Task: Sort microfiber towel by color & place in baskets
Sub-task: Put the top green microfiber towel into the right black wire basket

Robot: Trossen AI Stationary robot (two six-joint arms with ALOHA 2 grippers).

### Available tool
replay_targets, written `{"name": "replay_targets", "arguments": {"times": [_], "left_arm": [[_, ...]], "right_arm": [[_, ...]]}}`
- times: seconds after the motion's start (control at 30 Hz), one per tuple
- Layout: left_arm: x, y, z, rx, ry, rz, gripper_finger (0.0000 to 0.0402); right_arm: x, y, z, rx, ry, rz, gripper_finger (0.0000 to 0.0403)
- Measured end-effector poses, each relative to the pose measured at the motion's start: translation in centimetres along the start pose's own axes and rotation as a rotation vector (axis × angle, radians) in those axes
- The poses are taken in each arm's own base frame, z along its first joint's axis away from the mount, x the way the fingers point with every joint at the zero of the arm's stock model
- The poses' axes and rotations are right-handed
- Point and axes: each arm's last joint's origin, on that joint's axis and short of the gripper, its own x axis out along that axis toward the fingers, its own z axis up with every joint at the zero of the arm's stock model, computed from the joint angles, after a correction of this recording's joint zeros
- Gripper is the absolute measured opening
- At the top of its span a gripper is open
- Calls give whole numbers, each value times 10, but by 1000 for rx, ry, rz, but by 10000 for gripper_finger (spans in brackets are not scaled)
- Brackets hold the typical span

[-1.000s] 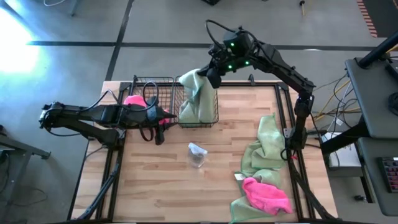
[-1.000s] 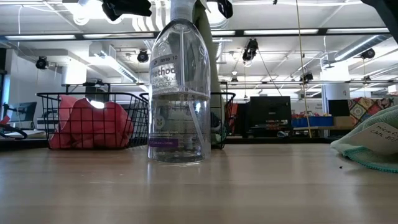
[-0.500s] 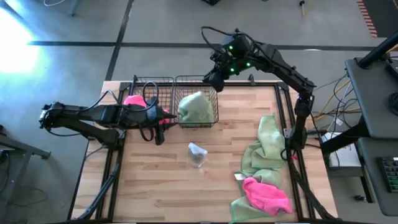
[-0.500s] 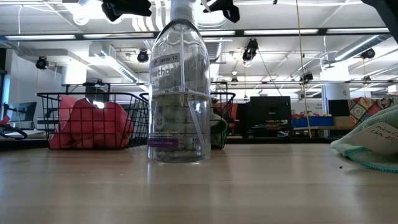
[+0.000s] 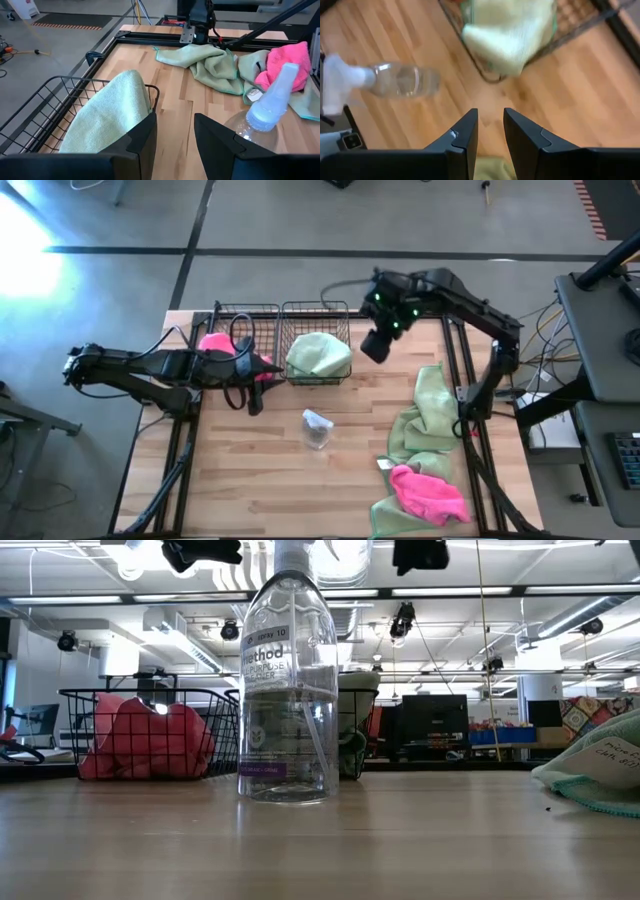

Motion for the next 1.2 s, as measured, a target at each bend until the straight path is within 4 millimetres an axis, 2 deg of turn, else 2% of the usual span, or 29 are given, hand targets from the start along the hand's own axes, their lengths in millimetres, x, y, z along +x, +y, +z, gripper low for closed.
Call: {"name": "replay_targets", "arguments": {"times": [0.13,0.27,0.5,0.73,0.97,1.2], "left_arm": [[0,-1,0,16,0,-3,116],[0,-1,0,35,0,-4,116],[-1,-1,-1,55,7,-3,116],[-7,2,-3,59,20,-1,116],[-13,4,-1,53,1,-3,116],[-15,4,0,48,-12,-4,116]], "right_arm": [[12,14,-18,12,72,-13,88],[24,18,-41,33,141,-85,85],[65,12,-83,70,300,-192,87],[101,5,-121,111,279,-137,75],[114,-11,-163,232,266,-119,71],[121,-27,-200,370,286,-67,87]]}}
